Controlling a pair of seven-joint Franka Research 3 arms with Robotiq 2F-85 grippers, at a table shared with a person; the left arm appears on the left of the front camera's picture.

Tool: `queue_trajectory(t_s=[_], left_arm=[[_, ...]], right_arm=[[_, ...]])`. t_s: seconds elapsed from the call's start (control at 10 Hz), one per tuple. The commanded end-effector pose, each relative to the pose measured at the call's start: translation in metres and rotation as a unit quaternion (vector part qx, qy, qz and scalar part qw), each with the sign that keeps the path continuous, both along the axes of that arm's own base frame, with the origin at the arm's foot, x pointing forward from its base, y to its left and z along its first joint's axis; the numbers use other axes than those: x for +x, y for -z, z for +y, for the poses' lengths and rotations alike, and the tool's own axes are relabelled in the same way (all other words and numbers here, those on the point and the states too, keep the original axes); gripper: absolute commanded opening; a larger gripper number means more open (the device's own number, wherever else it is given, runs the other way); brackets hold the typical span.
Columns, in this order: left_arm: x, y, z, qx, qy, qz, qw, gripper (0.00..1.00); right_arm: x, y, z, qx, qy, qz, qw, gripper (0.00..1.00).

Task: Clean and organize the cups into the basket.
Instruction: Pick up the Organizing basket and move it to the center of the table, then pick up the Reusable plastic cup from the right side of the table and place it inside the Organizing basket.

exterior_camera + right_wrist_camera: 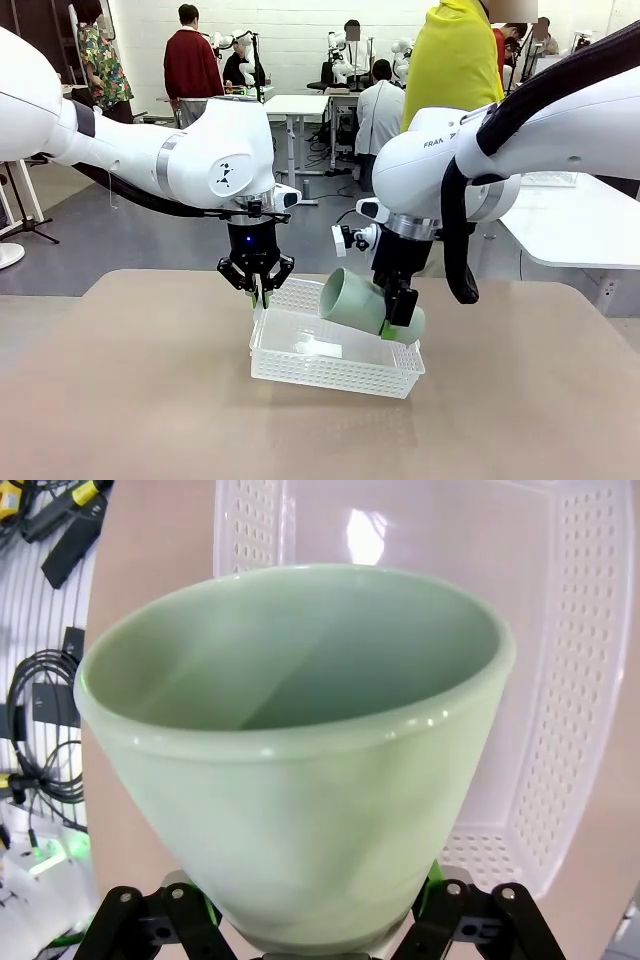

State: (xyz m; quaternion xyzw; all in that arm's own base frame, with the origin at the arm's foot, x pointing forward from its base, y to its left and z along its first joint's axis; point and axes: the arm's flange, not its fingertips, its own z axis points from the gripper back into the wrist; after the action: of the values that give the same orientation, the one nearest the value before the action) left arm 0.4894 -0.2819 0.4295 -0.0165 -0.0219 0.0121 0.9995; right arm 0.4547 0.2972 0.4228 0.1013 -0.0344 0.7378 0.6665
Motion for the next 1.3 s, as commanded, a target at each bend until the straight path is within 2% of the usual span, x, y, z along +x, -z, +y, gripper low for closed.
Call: queue_trajectory(t_s=[0.0,0.2,0.3,0.6,0.9,1.2], left_arm=[[-0.001,0.001,0.0,0.001,0.002,0.001,1.0,0.0],[-0.001,0.001,0.0,0.001,0.002,0.001,1.0,0.0],[-0.001,0.001,0.0,0.001,0.002,0.001,1.0,0.0],[-0.001,0.001,0.0,0.001,0.002,0.001,1.0,0.0],[-0.001,0.001,0.0,0.001,0.002,0.001,1.0,0.0],[-0.001,0.001,0.0,0.001,0.002,0.001,1.0,0.0]], right_arm=[[-0.002,-0.007,-0.005,0.002,0.004,-0.003,1.0,0.81],[0.0,0.008,0.009,-0.026,-0.009,0.009,1.0,0.81],[0.004,0.006,0.022,-0.032,-0.014,0.004,0.999,0.81],[0.021,0.027,0.05,-0.053,-0.022,0.019,0.998,0.81],[0.036,0.058,0.059,-0.068,-0.01,0.04,0.997,0.81],[0.033,0.069,0.055,-0.081,0.011,0.041,0.996,0.81]])
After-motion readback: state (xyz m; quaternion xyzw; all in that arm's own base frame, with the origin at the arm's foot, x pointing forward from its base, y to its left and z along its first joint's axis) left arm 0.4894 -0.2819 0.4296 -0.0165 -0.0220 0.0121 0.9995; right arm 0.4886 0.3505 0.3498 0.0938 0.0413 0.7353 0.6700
